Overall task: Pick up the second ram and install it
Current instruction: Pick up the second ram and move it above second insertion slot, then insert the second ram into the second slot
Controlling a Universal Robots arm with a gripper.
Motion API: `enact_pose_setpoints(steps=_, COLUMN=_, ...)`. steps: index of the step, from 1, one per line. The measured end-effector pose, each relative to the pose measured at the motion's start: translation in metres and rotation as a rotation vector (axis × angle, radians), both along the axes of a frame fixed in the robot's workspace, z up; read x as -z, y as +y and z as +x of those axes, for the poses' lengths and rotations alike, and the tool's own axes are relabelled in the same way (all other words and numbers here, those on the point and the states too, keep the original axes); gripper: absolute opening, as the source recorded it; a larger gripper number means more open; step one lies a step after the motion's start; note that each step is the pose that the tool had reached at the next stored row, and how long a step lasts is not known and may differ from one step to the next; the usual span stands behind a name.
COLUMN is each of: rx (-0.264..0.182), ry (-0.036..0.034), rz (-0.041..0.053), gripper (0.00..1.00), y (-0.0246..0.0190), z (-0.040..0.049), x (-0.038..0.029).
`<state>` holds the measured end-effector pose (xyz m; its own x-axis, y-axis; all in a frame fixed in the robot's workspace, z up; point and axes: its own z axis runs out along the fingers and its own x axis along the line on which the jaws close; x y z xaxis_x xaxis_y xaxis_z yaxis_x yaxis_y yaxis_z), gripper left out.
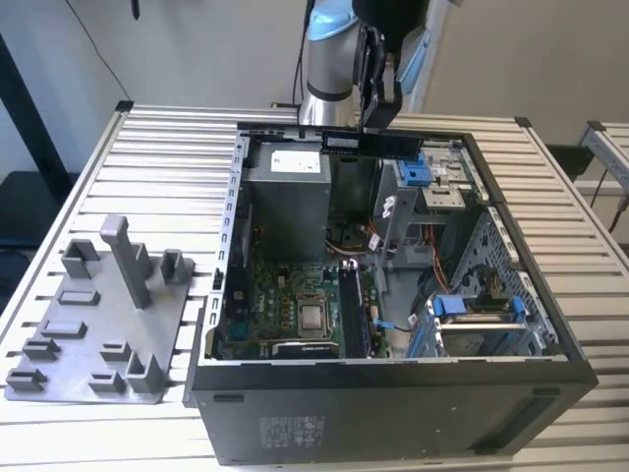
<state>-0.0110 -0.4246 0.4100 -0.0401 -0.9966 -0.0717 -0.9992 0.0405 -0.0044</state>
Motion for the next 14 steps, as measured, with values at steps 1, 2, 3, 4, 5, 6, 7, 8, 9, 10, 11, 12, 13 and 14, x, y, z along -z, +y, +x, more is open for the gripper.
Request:
enact_pose_setpoints(steps=1, rx=0.000, ry=0.0000, rz=0.0001, gripper=0.14, y=0.0001, z=0.0000, x=0.0000)
enact_pose_setpoints(steps=2, rx=0.000, ry=0.0000, rz=0.0000, gripper=0.14, y=0.0002, z=0.0000, x=0.0000)
enact_pose_setpoints(steps=3, rx=0.000, ry=0.0000, rz=0.0001, gripper=0.14, y=0.0002, z=0.0000, x=0.0000)
enact_pose_setpoints(steps=4, rx=0.000, ry=0.0000, rz=0.0001, gripper=0.14, y=0.0002, z=0.0000, x=0.0000)
enact_pose_setpoints(steps=5, rx=0.000, ry=0.0000, rz=0.0001, gripper=0.14, y=0.0002, z=0.0000, x=0.0001)
enact_pose_setpoints(steps=6, rx=0.000, ry=0.0000, rz=0.0001, gripper=0.14, y=0.0002, z=0.0000, x=0.0000)
enact_pose_setpoints(steps=7, rx=0.000, ry=0.0000, rz=0.0000, gripper=0.14, y=0.0002, z=0.0000, x=0.0000)
enact_pose_setpoints(steps=8, rx=0.000, ry=-0.0001, rz=0.0001, gripper=0.14, y=0.0002, z=0.0000, x=0.0001)
enact_pose_setpoints(steps=9, rx=0.000, ry=0.0000, rz=0.0001, gripper=0.14, y=0.0002, z=0.0000, x=0.0000)
enact_pose_setpoints(steps=10, rx=0.000, ry=0.0000, rz=0.0000, gripper=0.14, y=0.0002, z=0.0000, x=0.0000)
enact_pose_setpoints(steps=11, rx=0.000, ry=0.0000, rz=0.0000, gripper=0.14, y=0.0002, z=0.0000, x=0.0000)
enact_pose_setpoints(steps=12, rx=0.000, ry=0.0000, rz=0.0001, gripper=0.14, y=0.0002, z=0.0000, x=0.0000)
enact_pose_setpoints(steps=13, rx=0.001, ry=0.0000, rz=0.0001, gripper=0.14, y=0.0002, z=0.0000, x=0.0000)
enact_pose_setpoints(steps=14, rx=0.004, ry=0.0000, rz=0.0000, gripper=0.14, y=0.0002, z=0.0000, x=0.0000)
